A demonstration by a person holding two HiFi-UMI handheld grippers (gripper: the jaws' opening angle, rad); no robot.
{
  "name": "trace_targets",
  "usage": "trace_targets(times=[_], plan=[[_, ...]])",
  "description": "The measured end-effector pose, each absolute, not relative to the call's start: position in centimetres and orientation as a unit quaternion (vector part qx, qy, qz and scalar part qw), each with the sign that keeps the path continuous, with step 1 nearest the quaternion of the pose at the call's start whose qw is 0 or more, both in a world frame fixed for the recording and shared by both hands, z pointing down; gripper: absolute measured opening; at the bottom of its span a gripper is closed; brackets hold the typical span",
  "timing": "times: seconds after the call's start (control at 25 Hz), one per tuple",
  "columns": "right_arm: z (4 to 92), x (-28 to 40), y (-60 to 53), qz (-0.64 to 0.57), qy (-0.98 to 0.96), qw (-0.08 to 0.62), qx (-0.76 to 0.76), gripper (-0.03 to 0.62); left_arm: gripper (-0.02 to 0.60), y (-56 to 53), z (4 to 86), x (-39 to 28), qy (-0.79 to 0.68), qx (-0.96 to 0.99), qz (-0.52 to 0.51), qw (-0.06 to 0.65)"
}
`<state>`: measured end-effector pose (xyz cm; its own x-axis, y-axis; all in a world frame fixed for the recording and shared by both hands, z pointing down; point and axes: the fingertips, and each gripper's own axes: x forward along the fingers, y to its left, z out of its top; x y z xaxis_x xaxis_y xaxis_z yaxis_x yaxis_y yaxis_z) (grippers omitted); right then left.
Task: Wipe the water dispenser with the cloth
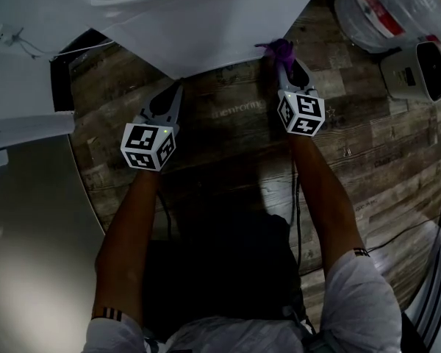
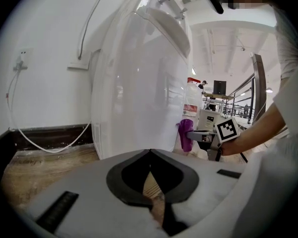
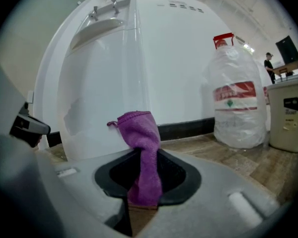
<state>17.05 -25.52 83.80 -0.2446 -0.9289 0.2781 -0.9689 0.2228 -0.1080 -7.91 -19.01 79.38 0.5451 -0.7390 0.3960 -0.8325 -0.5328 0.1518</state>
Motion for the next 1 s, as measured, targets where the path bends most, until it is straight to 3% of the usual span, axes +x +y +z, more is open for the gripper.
trace_targets(times=[0.48, 1.0], plan=[[73.3, 9.1, -21.5, 0.094, -0.851, 0.024, 0.516, 0.100, -0.002, -18.8, 71.6, -5.9, -0.382, 0.906, 0.161, 0.084], [52.8, 1.6, -14.7, 0.065, -0.904, 0.029, 0.421, 0.100, -0.002, -14.1, 51.6, -3.8, -0.368, 0.924, 0.076, 0.067]])
